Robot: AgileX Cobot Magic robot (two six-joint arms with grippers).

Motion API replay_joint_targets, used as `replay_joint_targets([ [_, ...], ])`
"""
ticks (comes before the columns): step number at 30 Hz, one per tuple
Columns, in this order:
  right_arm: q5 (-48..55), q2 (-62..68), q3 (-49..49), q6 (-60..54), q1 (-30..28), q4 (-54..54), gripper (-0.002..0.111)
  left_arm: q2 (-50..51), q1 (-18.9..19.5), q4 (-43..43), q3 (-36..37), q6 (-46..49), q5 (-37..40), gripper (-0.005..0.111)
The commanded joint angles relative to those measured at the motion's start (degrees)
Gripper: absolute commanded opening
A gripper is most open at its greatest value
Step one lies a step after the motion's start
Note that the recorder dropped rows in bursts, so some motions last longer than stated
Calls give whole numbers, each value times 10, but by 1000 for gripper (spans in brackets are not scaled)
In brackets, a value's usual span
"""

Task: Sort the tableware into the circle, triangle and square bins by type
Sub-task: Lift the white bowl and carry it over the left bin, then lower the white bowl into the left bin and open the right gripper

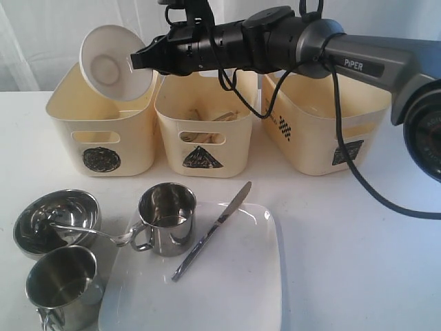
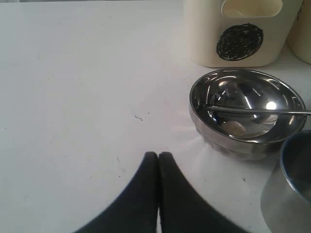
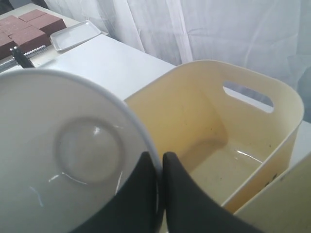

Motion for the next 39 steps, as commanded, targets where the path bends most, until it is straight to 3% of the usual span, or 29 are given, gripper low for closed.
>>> replay_joint_targets([
  [1,-11,-2,-5,-3,1,7,0,-3,-2,-5,0,0,-2,0],
  [15,31,-1,-5,-3,-1,25,0,-3,-2,-5,0,0,-2,0],
  [27,-16,4,-5,-62,-3,35,0,-3,-2,-5,0,0,-2,0],
  [39,-6,5,-5,-32,-3,37,0,-3,-2,-5,0,0,-2,0],
])
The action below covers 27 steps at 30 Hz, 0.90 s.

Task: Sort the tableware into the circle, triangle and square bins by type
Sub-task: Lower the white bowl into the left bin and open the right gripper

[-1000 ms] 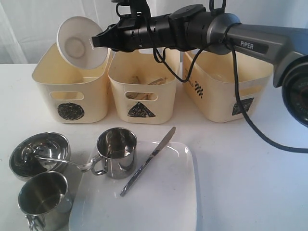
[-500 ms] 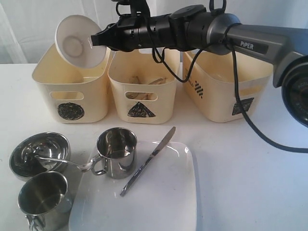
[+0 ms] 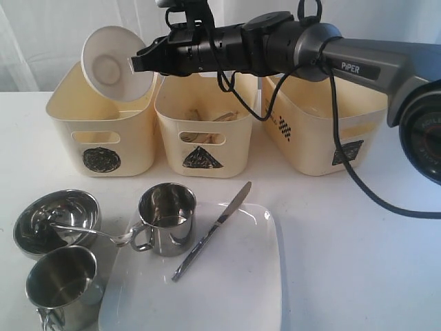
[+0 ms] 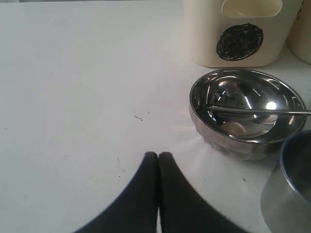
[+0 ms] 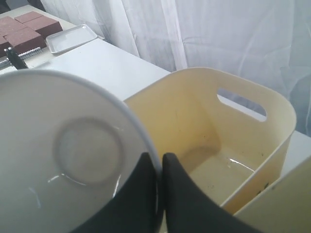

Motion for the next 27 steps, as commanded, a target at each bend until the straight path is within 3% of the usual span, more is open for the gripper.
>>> replay_joint_targets([
  [1,0,-2,-5,11,-3,7,0,-3,-2,-5,0,0,-2,0],
  [6,-1,-2,-5,-10,-3,7,2,-3,-2,-5,0,0,-2,0],
  [12,10,-2,-5,-10,-3,7,14,-3,-2,-5,0,0,-2,0],
  [27,-44,3,-5,-10,-1,9,14,-3,-2,-5,0,0,-2,0],
])
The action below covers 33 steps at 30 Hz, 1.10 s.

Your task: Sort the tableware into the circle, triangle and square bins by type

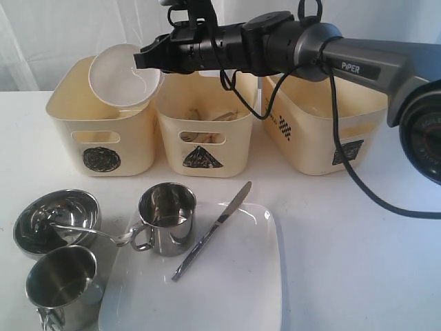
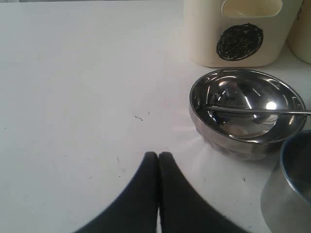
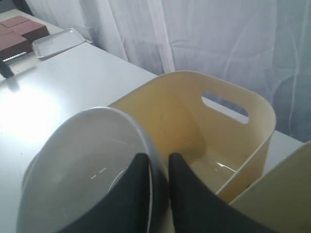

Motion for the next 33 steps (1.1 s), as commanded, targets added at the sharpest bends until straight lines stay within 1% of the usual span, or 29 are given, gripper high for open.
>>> replay_joint_targets([
  [1,-11,1,-5,-6,-1,8,14,-3,-2,-5,0,0,-2,0],
  [10,-2,1,-5,-6,-1,15,15,-3,-2,-5,0,0,-2,0],
  [12,4,1,-5,-6,-1,15,20,-3,-2,-5,0,0,-2,0],
  [15,17,1,-5,-11,-1,15,32,-3,-2,-5,0,0,-2,0],
  [17,22,1,-5,-11,-1,15,37,-3,-2,-5,0,0,-2,0],
  [23,24,-1,-5,-11,-1,11,37,-3,-2,-5,0,0,-2,0],
  [28,18,-32,-5,5,-8,11,33,-3,-2,-5,0,0,-2,0],
  [31,56,-68,-5,40,-24,-19,33,-3,-2,-5,0,0,-2,0],
  [33,106,-90,-5,93,-36,-71,33,-3,-2,-5,0,0,-2,0],
])
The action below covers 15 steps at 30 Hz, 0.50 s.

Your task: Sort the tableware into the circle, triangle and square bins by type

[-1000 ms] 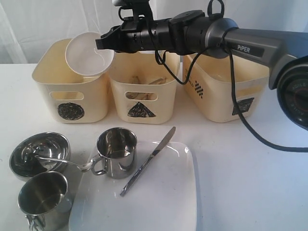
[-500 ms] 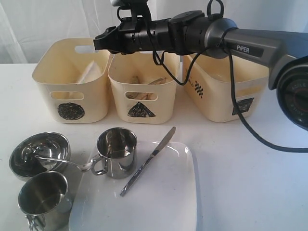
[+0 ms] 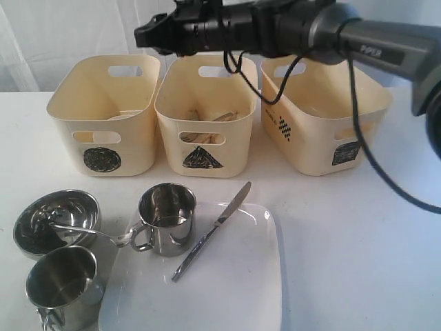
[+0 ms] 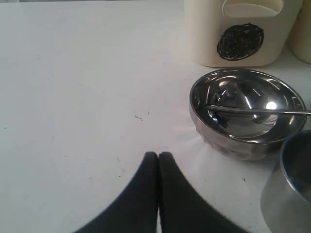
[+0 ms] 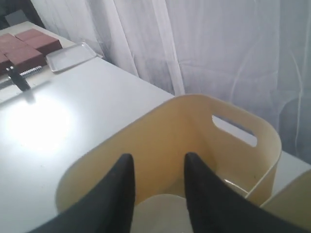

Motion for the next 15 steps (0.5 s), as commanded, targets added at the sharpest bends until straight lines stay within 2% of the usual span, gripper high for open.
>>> replay_joint_targets([
  [1,94,-59,-5,102,-31,-106,33,-3,-2,-5,0,0,-2,0],
  [3,139,-78,-5,176,-45,-205,29,-3,-2,-5,0,0,-2,0],
  [5,185,-96,-5,268,-57,-334,15,-3,-2,-5,0,0,-2,0],
  [7,230,-112,2,322,-66,-417,0,-3,-2,-5,0,0,-2,0],
  [10,260,-148,38,332,-79,-428,0,-3,-2,-5,0,0,-2,0],
  [15,209,-253,158,337,-82,-427,0,-3,-2,-5,0,0,-2,0],
])
